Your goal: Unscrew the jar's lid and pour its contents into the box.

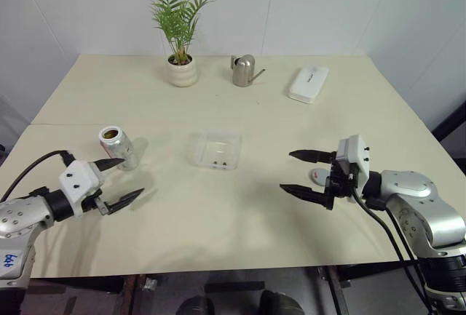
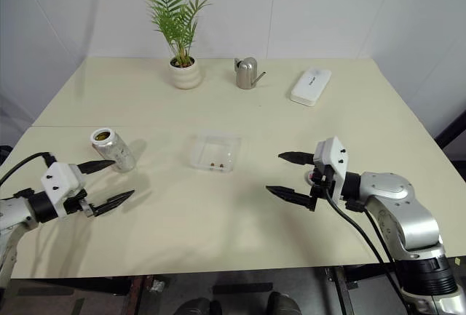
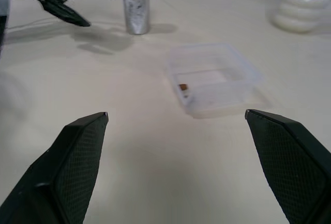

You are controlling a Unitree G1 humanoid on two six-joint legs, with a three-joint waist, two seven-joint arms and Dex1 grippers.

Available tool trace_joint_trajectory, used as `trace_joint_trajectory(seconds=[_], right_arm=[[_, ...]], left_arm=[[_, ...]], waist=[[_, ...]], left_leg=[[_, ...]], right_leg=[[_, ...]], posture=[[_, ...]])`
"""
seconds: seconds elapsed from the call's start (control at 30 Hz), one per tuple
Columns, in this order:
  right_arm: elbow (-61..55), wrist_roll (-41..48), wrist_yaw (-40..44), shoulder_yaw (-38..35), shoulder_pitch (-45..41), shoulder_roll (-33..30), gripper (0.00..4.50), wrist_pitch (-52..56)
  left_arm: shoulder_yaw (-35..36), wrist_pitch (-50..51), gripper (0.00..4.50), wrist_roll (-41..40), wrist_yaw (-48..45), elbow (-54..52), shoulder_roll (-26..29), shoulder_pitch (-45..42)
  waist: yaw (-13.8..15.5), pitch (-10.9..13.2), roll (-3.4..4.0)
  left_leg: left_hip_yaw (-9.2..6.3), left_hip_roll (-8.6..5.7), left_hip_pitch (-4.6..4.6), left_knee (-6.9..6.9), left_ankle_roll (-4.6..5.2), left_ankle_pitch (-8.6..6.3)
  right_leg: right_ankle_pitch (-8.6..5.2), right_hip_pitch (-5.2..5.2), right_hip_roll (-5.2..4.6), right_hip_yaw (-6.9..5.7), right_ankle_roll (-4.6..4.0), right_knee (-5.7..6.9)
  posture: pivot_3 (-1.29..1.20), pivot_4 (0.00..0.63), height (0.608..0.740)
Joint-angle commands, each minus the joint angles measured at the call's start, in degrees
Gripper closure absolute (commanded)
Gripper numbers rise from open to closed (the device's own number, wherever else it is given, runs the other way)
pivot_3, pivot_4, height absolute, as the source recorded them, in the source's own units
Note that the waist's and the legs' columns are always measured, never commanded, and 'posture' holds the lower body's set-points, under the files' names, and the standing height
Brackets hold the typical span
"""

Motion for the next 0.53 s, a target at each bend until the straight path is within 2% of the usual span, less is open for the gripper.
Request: trace_joint_trajectory(seconds=[0.03,0.23,0.53], right_arm=[[-0.36,1.84,1.15,-4.05,0.14,-2.75,0.00,0.88],[-1.50,1.67,1.06,-8.37,4.19,-4.84,0.00,-0.49],[-2.07,1.06,-1.88,-9.08,5.12,-2.90,0.00,-2.50]], left_arm=[[-2.15,-2.01,0.04,-1.07,-3.45,-1.42,0.11,-2.84],[-5.26,-0.88,0.04,-1.49,-5.71,0.45,-1.46,-7.89],[-6.19,-1.33,0.04,-0.70,-5.88,2.10,-3.21,-9.80]], waist=[[0.00,0.00,0.00],[0.09,0.00,0.01],[0.00,0.00,0.02]], left_leg=[[0.01,0.00,0.00,0.00,0.01,0.00],[0.05,0.03,0.00,0.00,0.03,0.01],[0.17,0.15,0.06,0.02,0.03,0.02]], right_leg=[[0.00,0.00,0.00,0.01,0.00,-0.01],[0.00,0.00,0.04,0.00,0.00,-0.03],[0.03,0.00,0.11,0.06,-0.05,-0.01]], posture=[[0.00,0.150,0.740],[0.00,0.150,0.740],[0.00,0.150,0.740]])
